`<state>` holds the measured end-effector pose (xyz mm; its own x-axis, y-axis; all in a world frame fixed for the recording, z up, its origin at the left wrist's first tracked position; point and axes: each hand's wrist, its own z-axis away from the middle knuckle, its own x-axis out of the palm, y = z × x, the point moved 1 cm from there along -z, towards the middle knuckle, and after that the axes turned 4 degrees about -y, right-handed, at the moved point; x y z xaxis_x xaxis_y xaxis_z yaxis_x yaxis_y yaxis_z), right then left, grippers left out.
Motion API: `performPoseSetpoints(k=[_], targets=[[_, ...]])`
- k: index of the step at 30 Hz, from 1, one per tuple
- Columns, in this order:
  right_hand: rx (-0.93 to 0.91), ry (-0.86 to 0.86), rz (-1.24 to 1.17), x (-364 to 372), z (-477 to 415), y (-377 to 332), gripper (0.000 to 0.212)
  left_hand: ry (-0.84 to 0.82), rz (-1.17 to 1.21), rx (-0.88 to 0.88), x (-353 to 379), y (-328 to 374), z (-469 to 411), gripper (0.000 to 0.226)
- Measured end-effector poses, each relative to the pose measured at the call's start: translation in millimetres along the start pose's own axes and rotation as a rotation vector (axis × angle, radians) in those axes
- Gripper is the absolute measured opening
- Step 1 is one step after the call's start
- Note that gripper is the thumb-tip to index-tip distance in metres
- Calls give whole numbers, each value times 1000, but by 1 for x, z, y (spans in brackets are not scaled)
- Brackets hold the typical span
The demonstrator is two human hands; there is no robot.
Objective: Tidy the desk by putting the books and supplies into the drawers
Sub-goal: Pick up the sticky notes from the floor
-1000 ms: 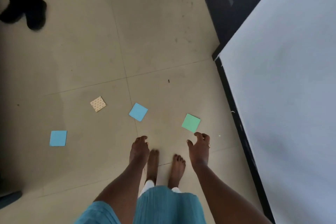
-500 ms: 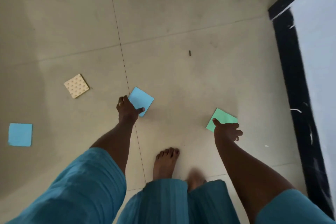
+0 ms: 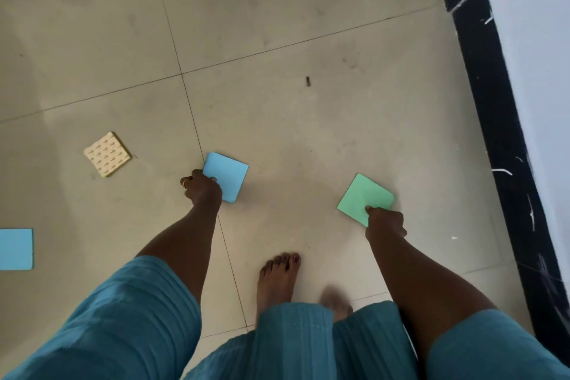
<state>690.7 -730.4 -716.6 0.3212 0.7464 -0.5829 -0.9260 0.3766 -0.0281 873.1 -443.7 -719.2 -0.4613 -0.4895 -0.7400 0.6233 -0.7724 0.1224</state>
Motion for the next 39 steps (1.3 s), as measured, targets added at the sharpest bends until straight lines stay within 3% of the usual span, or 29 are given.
performPoseSetpoints(k=[2, 4, 8, 11, 14, 18, 25, 32, 39], targets=[[-59, -54, -122, -7, 12, 1, 42, -14, 51, 46, -2, 2, 17, 32], [-95, 7, -173, -17, 31, 2, 32, -74, 121, 67, -6, 7, 42, 30], [-93, 76, -344, -45, 82, 12, 31, -227, 168, 55, -19, 20, 108, 34], [-34, 61, -499, -75, 125, 29, 32, -357, 380, 11, -33, 28, 163, 32], [9, 55, -624, -109, 168, 44, 31, -438, 417, 32, -55, 40, 219, 33], [89, 59, -788, -168, 228, 73, 31, -490, 339, 152, -83, 51, 298, 33], [156, 41, -1301, -293, 319, 135, 36, -506, 89, 447, -116, 57, 438, 28], [158, 146, -1559, -373, 379, 238, 36, -574, -47, 649, -107, 49, 572, 29], [160, 299, -1670, -424, 439, 376, 33, -690, -89, 840, -106, -25, 719, 26]])
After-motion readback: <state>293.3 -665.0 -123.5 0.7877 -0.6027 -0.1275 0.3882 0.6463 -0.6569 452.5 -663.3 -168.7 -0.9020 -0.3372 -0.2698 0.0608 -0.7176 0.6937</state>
